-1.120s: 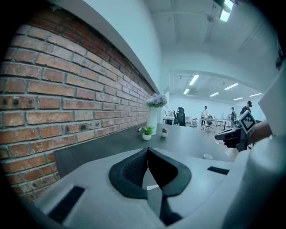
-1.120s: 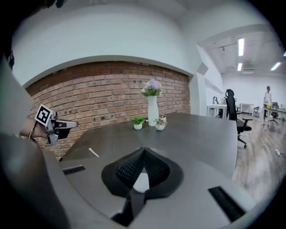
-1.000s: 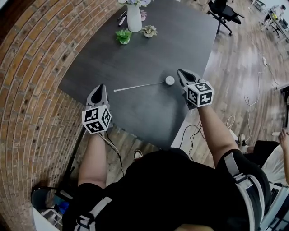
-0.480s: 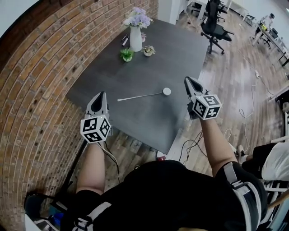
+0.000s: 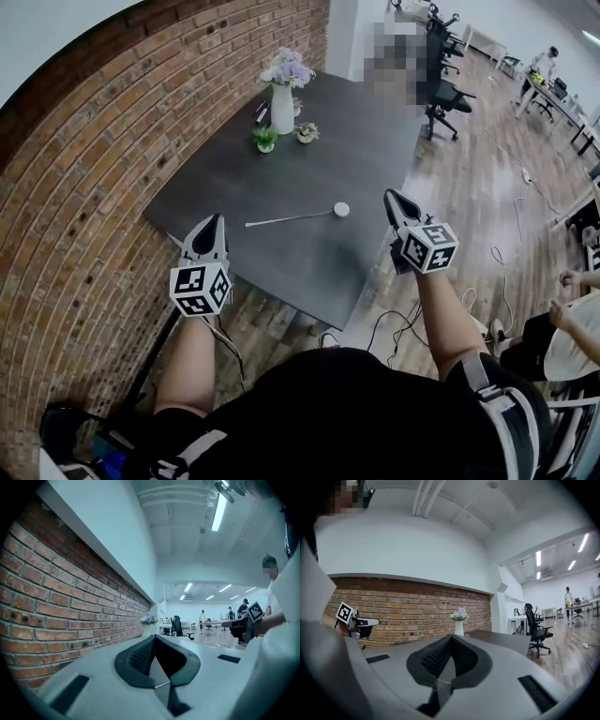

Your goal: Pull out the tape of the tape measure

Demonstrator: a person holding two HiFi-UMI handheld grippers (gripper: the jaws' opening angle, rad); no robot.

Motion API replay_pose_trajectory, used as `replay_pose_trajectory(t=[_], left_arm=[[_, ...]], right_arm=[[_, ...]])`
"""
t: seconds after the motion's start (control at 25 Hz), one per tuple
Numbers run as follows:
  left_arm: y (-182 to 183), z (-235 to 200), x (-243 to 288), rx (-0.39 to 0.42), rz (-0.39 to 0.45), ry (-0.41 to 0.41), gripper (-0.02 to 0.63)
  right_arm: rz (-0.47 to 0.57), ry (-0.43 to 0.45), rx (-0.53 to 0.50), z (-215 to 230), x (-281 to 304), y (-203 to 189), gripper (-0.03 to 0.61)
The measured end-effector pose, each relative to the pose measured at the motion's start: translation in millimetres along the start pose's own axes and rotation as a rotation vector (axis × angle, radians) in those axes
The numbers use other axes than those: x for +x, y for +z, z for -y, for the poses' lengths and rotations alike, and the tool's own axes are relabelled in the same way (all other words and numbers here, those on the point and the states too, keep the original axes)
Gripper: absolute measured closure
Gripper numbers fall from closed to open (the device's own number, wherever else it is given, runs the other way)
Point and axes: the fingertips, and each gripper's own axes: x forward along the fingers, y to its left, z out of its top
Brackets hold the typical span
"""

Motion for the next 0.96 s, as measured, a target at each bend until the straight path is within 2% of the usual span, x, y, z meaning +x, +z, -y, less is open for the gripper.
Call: replay_pose_trajectory(t=[0.96], left_arm=[[5.5,9.9,6.1,0.011,0.013,0.002,0.604]], right_arm=[[0.014,0.013,0.019,8.2,2.7,-1.3,0.583]])
